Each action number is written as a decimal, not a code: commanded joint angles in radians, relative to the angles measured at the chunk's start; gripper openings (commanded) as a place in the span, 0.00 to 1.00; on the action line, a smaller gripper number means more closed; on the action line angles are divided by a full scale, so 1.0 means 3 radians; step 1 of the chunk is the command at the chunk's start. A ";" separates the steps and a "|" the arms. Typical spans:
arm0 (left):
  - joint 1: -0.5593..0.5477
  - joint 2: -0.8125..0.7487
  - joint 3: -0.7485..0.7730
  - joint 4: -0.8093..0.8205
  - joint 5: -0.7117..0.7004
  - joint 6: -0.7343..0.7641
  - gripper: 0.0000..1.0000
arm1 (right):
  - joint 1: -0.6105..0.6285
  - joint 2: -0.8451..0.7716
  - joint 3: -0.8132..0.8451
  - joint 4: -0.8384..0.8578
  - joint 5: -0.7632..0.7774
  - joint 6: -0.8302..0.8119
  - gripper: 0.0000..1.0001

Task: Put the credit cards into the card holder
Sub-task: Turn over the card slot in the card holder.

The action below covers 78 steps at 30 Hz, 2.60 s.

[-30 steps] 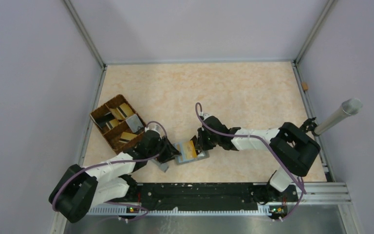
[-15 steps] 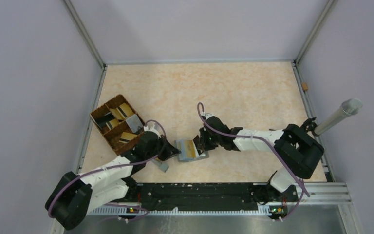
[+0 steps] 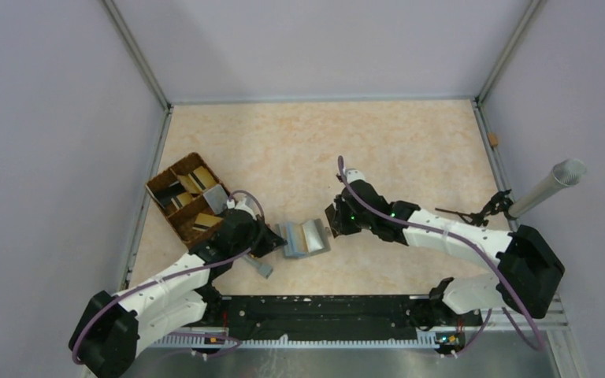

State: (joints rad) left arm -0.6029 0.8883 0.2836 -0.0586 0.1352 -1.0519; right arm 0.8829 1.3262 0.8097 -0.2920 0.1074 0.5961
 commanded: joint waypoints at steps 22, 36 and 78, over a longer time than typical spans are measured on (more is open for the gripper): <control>0.0008 -0.0117 0.0182 -0.0161 -0.0113 0.0040 0.00 | 0.0844 0.0904 0.0797 0.0690 0.0023 0.0699 0.00; 0.0008 -0.0114 0.0176 -0.0163 -0.0154 0.0049 0.00 | 0.0929 0.1123 0.0934 0.0175 0.0682 0.0692 0.00; 0.0018 0.0232 0.0154 -0.0286 -0.0587 0.0105 0.48 | 0.0589 0.0078 0.0395 0.0211 0.0700 0.0175 0.00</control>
State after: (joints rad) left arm -0.6018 0.9730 0.3271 -0.1558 -0.0227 -1.0195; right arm 1.0557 1.3945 0.9119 -0.2905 0.3599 0.7055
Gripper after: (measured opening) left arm 0.479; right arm 0.004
